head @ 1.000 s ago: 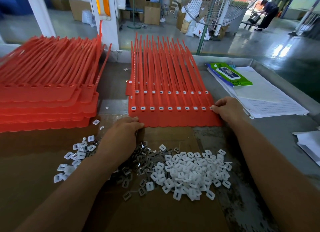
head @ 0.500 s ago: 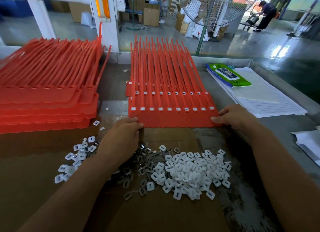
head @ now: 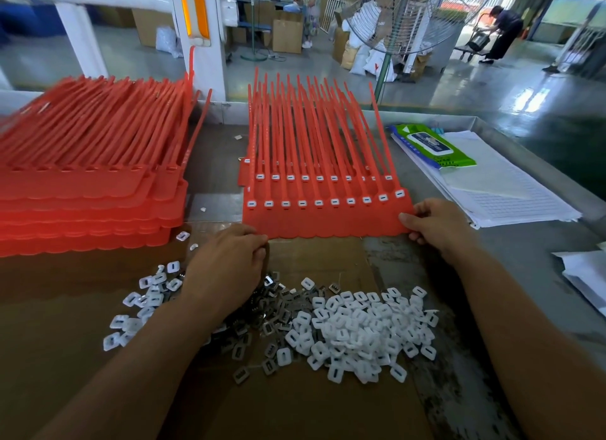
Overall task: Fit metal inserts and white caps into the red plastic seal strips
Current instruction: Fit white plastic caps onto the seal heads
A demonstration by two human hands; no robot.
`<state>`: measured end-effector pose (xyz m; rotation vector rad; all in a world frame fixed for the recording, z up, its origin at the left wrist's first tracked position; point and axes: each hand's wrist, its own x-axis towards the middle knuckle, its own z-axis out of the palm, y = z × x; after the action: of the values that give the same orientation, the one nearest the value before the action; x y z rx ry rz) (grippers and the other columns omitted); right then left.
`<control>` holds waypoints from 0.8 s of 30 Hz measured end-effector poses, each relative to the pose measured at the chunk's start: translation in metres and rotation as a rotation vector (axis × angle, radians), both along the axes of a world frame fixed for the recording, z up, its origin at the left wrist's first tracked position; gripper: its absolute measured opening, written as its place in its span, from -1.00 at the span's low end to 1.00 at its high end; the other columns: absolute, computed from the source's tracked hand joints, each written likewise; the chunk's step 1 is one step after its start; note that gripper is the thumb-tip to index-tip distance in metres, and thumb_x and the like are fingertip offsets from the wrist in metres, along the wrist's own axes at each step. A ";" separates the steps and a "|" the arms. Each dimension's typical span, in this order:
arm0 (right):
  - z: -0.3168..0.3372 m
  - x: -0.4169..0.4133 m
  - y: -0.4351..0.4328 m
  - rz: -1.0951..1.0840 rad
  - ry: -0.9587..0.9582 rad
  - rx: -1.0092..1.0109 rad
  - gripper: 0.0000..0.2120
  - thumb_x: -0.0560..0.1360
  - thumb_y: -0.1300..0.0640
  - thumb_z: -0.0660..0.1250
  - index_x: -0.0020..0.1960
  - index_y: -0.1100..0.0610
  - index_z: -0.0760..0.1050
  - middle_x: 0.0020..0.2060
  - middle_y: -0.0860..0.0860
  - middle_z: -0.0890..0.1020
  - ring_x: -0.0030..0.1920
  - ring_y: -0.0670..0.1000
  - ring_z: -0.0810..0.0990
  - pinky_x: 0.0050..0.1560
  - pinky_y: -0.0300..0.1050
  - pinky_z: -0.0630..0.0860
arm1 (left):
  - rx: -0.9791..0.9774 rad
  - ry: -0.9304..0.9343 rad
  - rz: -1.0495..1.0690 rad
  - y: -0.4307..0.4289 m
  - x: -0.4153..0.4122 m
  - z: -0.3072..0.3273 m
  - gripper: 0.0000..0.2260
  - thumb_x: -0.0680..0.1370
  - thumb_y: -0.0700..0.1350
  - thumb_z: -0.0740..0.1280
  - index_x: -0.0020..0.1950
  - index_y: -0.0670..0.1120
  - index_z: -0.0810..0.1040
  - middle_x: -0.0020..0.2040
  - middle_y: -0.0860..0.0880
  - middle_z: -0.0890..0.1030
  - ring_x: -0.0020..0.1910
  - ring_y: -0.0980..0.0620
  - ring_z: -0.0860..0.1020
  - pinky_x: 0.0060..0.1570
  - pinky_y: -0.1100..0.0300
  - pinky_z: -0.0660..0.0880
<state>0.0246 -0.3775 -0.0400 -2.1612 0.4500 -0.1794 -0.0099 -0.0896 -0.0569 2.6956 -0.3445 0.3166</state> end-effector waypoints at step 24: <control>0.002 -0.021 0.083 0.662 -0.076 -0.674 -0.74 0.57 0.02 0.17 0.16 0.08 0.51 0.10 -0.06 0.52 0.08 -0.12 0.43 0.11 -0.26 0.28 | -0.021 0.154 0.036 0.003 0.005 -0.010 -0.55 0.55 0.13 0.11 0.41 0.03 0.25 0.42 0.00 0.24 0.40 0.01 0.17 0.35 0.07 0.12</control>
<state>0.0039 -0.2942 -0.0383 -2.8163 -0.4510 -0.0372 -0.0050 -0.0863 -0.0667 2.6876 -0.2464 0.1210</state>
